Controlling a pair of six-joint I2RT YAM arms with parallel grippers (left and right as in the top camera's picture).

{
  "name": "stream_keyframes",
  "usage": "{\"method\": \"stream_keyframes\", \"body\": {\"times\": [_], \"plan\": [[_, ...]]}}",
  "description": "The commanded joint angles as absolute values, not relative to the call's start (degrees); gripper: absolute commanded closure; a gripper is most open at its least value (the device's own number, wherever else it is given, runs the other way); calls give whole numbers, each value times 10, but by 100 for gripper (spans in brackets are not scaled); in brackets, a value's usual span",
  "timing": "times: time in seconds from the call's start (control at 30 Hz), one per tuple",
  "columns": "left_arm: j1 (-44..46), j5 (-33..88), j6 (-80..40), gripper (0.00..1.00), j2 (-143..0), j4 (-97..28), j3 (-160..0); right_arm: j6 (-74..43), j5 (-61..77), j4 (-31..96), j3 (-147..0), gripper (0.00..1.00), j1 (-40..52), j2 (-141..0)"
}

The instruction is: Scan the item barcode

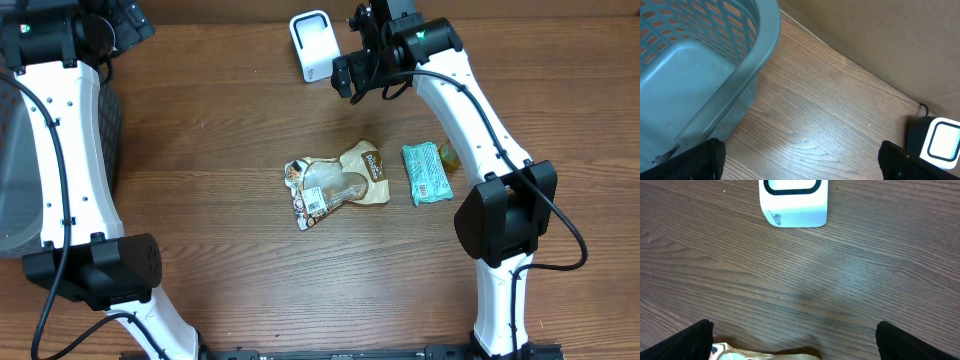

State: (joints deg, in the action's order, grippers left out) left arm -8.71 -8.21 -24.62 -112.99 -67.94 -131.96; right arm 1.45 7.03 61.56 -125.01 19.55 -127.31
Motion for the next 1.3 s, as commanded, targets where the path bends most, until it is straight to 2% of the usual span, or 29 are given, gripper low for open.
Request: {"method": "stream_keyframes", "body": {"times": [0.0, 0.17, 0.57, 0.63, 0.87, 1.07, 1.27], "plan": [[-85, -85, -238, 0, -1138, -688, -1328, 13, 65, 614, -1249, 0, 197, -1275], [-78, -85, -237, 0, -1089, -692, -1328, 13, 65, 614, -1249, 0, 197, -1275], [-68, -85, -238, 0, -806, -692, -1318, 13, 65, 613, -1249, 0, 197, -1275], [-68, -85, -238, 0, -719, -692, -1246, 13, 65, 614, -1249, 0, 197, -1275], [-68, -110, -222, 0, -564, -692, -1040, 13, 65, 614, -1249, 0, 197, -1275], [-67, -136, -220, 1, -469, -696, -900, 13, 65, 614, -1249, 0, 197, -1275], [-67, -152, -218, 0, -403, -760, -787, 13, 65, 614, -1249, 0, 197, -1275]]}}
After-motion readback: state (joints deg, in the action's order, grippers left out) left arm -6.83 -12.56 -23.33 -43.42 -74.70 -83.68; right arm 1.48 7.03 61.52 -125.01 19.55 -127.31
